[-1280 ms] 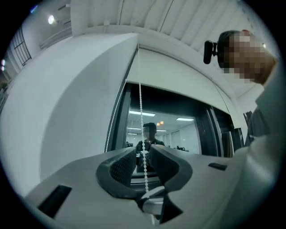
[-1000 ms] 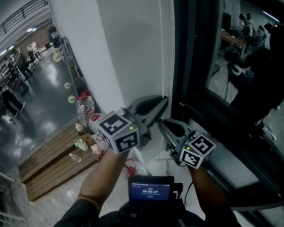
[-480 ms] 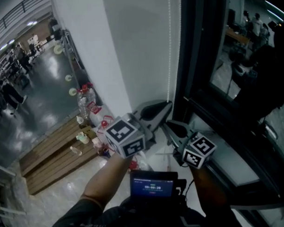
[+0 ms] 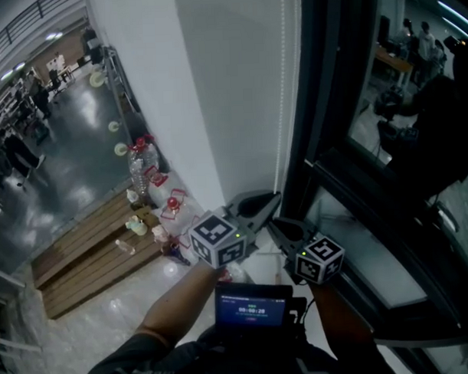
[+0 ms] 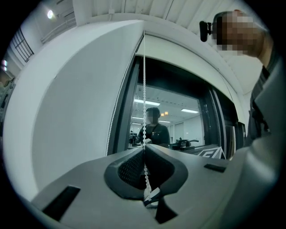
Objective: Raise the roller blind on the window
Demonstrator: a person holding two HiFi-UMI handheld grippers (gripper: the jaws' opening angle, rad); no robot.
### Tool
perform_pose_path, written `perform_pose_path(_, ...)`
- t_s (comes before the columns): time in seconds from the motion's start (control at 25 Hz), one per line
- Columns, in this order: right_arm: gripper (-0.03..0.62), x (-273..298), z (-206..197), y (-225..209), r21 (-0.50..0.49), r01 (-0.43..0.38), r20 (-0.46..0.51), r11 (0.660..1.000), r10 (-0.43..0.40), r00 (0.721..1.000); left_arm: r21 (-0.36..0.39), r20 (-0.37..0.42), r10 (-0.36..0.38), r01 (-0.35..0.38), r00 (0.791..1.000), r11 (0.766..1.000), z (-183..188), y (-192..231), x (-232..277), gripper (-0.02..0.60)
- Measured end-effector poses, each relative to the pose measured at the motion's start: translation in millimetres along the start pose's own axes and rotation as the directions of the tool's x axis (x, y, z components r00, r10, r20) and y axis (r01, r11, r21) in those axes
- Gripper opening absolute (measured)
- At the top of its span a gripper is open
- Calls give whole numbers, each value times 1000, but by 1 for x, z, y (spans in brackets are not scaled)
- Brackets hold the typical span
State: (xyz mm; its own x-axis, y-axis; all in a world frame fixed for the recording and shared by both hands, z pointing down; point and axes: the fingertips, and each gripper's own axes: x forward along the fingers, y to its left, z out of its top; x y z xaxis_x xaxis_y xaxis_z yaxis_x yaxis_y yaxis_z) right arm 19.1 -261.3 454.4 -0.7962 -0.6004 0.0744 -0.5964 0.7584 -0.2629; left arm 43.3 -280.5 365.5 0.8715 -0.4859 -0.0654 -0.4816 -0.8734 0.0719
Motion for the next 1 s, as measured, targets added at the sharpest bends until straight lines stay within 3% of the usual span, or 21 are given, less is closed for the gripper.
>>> perform_pose_path(0.2,23,2,-11,-1,-17,12,-31,1000,-13,999,-1,-8,13,-13,1000,1000,-14,3,-4,3)
perform_pose_path(0.36,51,-8,-1,-5,-134,47,-49,990,-54,997,5,-9,16,-16,1000,1000,-16,5,-3,3)
perform_pose_path(0.48,107,-23,30,0,-216,40,-29,975,-48,998,-4,-1,17,-17,1000,1000,-15,6,-4,3)
perform_pose_path(0.64,107,-48,106,9,-196,17,127,980,8,992,-1,1,5,-5,1000,1000,-15,2,0,3)
perform_pose_path(0.88,107,-50,204,36,-259,24,357,966,72,931,21,-7,-18,18,1000,1000,-16,-8,3,3)
perform_pose_path(1.0,107,-39,229,51,-279,3,411,960,116,904,5,-8,-29,29,1000,1000,-18,-11,3,3)
